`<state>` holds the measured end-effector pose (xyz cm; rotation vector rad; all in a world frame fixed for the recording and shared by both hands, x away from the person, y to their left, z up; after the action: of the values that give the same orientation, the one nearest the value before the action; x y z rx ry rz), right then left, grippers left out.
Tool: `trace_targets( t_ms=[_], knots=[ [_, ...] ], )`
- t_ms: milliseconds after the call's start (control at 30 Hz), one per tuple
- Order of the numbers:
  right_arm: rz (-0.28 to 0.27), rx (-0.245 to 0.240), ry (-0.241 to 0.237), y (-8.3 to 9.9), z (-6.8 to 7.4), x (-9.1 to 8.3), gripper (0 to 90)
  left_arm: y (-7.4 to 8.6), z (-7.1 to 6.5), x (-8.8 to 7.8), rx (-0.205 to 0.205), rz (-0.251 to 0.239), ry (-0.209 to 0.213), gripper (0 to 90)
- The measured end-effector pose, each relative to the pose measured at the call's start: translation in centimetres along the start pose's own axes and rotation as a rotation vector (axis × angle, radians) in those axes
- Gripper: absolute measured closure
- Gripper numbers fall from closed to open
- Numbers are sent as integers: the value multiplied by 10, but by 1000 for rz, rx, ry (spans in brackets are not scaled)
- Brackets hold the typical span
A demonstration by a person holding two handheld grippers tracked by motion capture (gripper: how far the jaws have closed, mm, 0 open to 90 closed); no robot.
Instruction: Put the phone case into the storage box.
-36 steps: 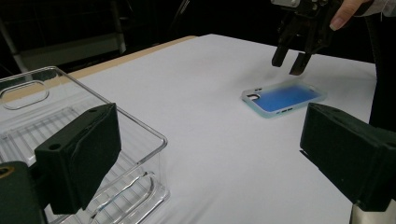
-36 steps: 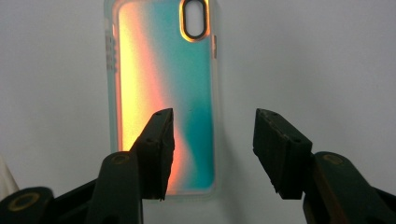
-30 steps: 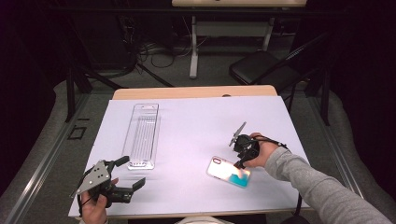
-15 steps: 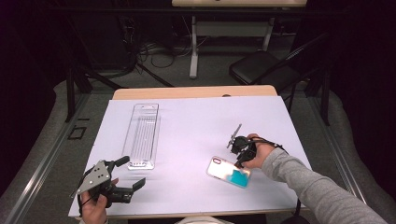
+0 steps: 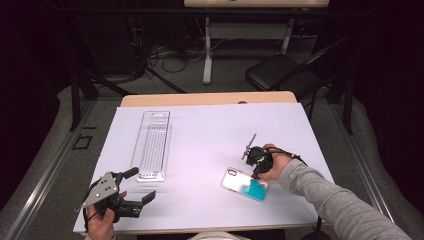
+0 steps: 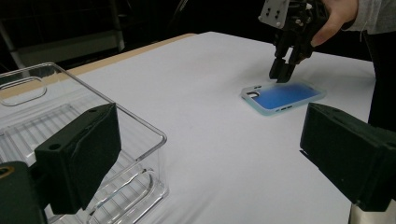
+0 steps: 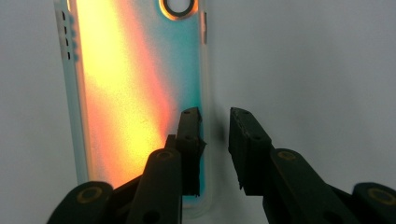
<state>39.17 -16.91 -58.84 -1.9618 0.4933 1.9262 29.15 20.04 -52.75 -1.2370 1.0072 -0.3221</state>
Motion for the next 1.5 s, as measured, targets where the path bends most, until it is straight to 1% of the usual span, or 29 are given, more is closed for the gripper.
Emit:
trace_targets(
  t_ms=[267,633,867,1500],
  knots=[
    [23,-24,-8,0,1,4,785,1,0,0,1,5,0,53],
    [46,-26,-18,0,1,5,827,1,0,1,0,7,4,54],
    [67,-19,-29,1,1,5,857,1,0,1,-2,5,3,54],
    [63,-24,-33,1,0,5,869,1,0,0,-3,8,-1,54]
  ],
)
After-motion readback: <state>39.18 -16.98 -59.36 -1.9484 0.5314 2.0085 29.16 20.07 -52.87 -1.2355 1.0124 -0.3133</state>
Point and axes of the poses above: each handheld gripper's, and its own axes: x roughly forward along the jaws, y roughly out of its underside, z roughly to its left, the point moved 7 cm from there along x, roughly forward along the jaws, and after that the axes turned 11 degrees about z, right-handed, at the moved point
